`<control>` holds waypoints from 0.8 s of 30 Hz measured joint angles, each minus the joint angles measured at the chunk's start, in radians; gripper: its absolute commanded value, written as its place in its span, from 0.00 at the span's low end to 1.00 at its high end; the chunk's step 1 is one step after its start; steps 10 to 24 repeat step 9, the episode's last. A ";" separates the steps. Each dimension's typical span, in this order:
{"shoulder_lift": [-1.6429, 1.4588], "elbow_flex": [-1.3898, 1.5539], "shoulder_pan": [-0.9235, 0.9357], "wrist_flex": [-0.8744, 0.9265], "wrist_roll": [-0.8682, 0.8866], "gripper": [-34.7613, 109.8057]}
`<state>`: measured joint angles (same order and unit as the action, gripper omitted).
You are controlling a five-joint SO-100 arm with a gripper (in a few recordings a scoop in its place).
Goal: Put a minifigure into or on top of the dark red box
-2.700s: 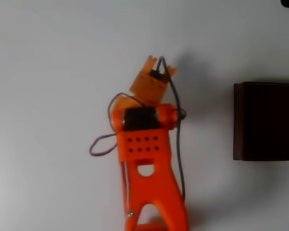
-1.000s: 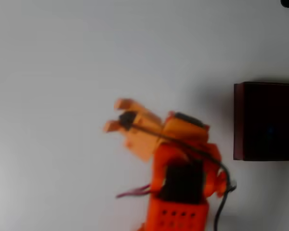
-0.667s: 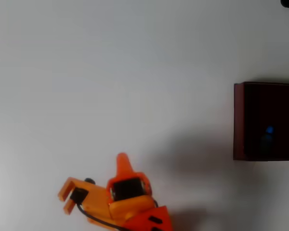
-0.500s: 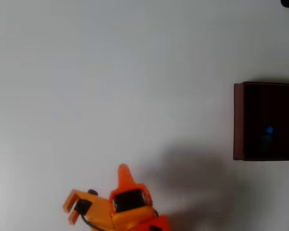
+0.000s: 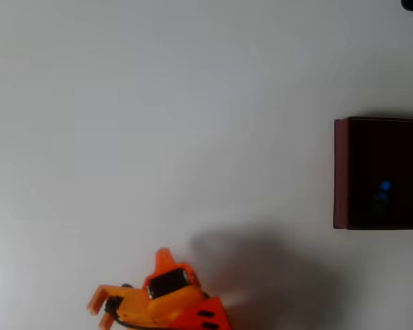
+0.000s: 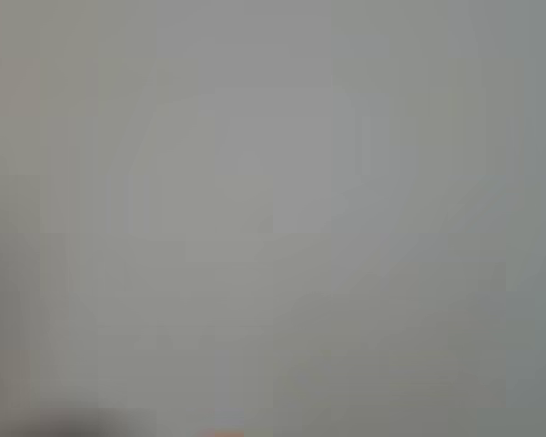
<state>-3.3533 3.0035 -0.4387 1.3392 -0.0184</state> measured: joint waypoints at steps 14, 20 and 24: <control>0.000 0.000 -0.032 0.000 -0.006 0.24; 0.000 0.000 -0.032 0.000 -0.006 0.24; 0.000 0.000 -0.032 0.000 -0.006 0.24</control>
